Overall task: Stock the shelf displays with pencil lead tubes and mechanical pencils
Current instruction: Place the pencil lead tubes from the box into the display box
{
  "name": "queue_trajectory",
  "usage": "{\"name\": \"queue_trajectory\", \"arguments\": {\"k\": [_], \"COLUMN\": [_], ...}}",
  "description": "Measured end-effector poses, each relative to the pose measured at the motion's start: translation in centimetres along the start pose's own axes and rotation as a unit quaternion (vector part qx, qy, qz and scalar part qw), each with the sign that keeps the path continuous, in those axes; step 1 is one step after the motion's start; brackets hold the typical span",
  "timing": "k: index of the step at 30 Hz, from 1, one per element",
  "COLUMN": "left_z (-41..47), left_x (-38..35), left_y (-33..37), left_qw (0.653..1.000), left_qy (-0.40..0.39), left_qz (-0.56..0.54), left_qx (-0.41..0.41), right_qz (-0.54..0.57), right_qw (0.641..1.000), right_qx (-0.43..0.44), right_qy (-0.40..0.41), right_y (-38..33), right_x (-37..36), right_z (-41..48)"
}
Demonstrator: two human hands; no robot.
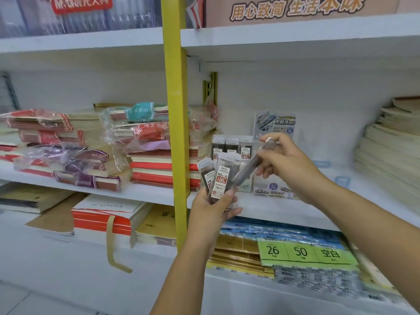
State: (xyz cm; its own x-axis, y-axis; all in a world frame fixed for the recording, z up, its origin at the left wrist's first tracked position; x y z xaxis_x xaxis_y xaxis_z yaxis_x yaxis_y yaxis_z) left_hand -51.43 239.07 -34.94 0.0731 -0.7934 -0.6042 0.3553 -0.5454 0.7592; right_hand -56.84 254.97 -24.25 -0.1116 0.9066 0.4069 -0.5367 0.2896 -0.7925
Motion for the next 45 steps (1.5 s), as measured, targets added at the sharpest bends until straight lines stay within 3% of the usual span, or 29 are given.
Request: {"name": "queue_trajectory", "arguments": {"k": [7,13,19,27,36,40,45], "left_z": [1.1,1.9,2.4,2.5,2.3,2.1,1.7], "left_x": [0.7,0.9,0.8,1.2,1.3,1.3,0.5], "left_y": [0.7,0.7,0.6,0.5,0.7,0.9,1.0], "left_qw": [0.999,0.998,0.999,0.998,0.998,0.999,1.000], "left_qy": [0.040,0.039,0.035,0.042,0.046,0.036,-0.007], "left_qz": [0.002,0.017,0.006,0.005,0.013,0.009,0.000], "left_qx": [-0.032,-0.038,-0.040,-0.046,-0.034,-0.031,-0.016], "right_qz": [-0.180,-0.363,-0.418,-0.403,-0.437,-0.357,-0.143], "right_qw": [0.981,0.925,0.897,0.908,0.893,0.918,0.987], "right_qx": [0.061,0.113,0.147,0.106,0.068,0.115,0.075], "right_qy": [0.040,0.018,-0.007,0.048,0.082,0.124,-0.015], "right_y": [-2.3,-2.8,-1.1,2.3,2.4,0.3,-0.4], "right_x": [2.2,1.7,-0.2,-0.9,-0.7,-0.3,-2.7], "right_z": [4.9,7.8,9.7,10.9,10.1,7.0,2.6]}}
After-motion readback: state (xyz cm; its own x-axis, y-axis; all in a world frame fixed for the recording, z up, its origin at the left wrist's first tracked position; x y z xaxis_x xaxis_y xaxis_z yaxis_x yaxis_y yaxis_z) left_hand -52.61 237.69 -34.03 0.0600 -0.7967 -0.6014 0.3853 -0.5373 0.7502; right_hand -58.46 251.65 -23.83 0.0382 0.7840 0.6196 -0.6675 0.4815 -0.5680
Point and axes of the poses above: each hand's wrist, its own z-axis towards the middle knuckle, its own x-axis out of the back of the hand, y = z × x, the point moved 5 cm from there along z, towards the middle knuckle, and after that the axes turned 14 degrees about -z, right-handed, at the moved point
